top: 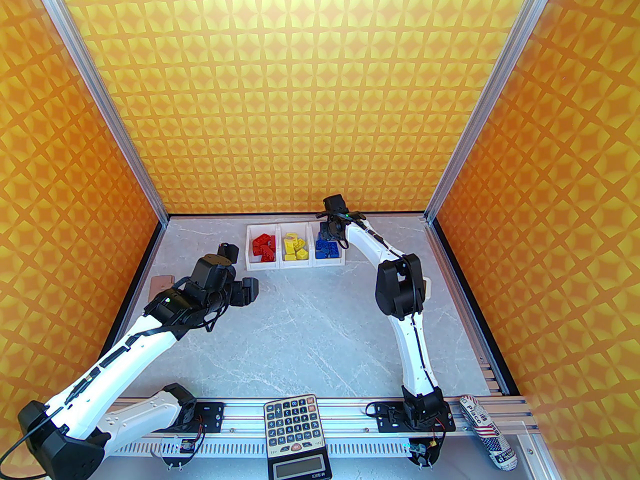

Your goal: Sort the legos into containers by color

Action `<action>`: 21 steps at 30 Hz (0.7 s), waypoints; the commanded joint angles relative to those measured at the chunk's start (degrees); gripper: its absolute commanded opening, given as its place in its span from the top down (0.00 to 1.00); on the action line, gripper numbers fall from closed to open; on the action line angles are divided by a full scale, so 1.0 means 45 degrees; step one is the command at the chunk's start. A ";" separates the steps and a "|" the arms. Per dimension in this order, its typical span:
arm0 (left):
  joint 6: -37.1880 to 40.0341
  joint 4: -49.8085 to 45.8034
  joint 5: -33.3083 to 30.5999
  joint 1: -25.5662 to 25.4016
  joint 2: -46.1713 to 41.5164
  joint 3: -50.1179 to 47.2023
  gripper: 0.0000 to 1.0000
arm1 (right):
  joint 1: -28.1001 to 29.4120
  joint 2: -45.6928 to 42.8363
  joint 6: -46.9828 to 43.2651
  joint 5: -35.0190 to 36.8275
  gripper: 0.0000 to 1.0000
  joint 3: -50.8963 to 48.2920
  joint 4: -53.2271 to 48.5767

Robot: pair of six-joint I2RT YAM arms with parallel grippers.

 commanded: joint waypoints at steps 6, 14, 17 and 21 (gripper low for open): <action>-0.0069 -0.0218 -0.0057 -0.0045 -0.0160 -0.0068 0.27 | -0.0110 -0.0644 0.0017 0.0192 0.34 -0.0448 -0.0032; 0.0087 -0.0018 -0.0060 -0.0045 0.0108 0.0126 0.25 | -0.0119 -0.3126 -0.0213 -0.0102 0.33 -0.3428 0.1153; 0.0302 0.0065 -0.0061 -0.0046 0.0296 0.0358 0.23 | -0.0107 -0.4235 -0.0290 -0.0336 0.33 -0.4805 0.1686; 0.0909 0.0214 -0.0138 -0.0018 0.0935 0.0879 0.19 | -0.0103 -0.5706 -0.0459 -0.0379 0.33 -0.6451 0.2160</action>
